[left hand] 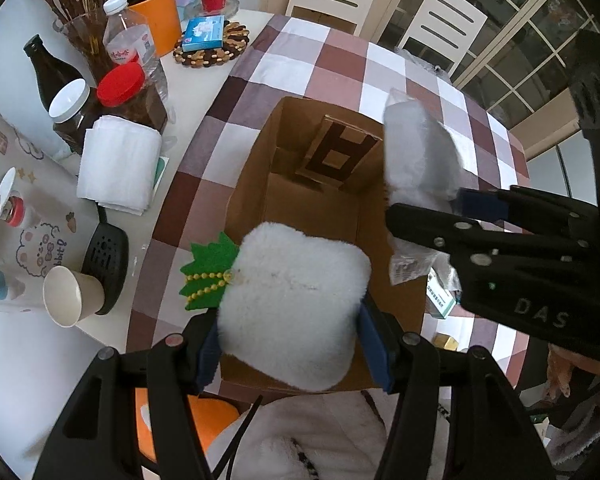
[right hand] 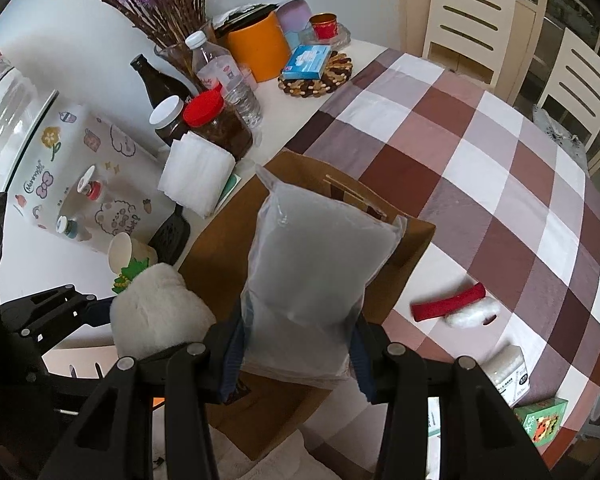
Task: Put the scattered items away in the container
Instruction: 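Open the left gripper over the box while the right releases the bag inside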
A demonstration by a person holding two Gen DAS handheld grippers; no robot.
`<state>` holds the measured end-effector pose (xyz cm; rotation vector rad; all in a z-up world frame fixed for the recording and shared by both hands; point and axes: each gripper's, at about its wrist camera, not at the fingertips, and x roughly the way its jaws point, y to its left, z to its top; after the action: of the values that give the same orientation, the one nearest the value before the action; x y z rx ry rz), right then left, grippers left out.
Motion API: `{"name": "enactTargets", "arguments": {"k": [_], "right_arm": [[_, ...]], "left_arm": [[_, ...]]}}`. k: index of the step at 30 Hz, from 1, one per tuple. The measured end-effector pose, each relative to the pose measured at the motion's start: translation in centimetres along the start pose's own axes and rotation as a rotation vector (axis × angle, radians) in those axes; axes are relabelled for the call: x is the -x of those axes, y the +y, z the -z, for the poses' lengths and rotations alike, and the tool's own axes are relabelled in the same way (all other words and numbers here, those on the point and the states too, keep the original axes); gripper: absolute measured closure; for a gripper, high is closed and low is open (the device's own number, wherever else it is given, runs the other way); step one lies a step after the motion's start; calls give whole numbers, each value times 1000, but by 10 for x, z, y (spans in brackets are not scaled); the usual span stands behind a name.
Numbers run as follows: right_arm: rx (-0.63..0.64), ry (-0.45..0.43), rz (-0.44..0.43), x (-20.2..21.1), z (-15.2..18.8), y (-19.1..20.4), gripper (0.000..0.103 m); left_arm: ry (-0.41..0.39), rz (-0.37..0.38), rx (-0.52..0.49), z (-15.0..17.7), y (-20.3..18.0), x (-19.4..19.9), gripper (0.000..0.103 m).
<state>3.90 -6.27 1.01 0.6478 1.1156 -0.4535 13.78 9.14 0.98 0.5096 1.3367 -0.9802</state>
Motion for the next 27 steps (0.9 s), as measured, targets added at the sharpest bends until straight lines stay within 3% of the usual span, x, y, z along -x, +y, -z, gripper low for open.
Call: {"name": "enactTargets", "arguments": {"k": [15, 21, 25, 27], "right_arm": [[13, 36, 5, -17, -5, -1, 54], [46, 83, 37, -24, -6, 4, 45], [56, 70, 80, -17, -4, 6, 31], [64, 58, 89, -11, -3, 8, 30]], "left_arm": [[35, -2, -8, 0, -7, -12, 40], [50, -19, -3, 1, -6, -11, 32], [43, -38, -1, 2, -4, -8, 28], [42, -41, -4, 3, -5, -6, 27]]}}
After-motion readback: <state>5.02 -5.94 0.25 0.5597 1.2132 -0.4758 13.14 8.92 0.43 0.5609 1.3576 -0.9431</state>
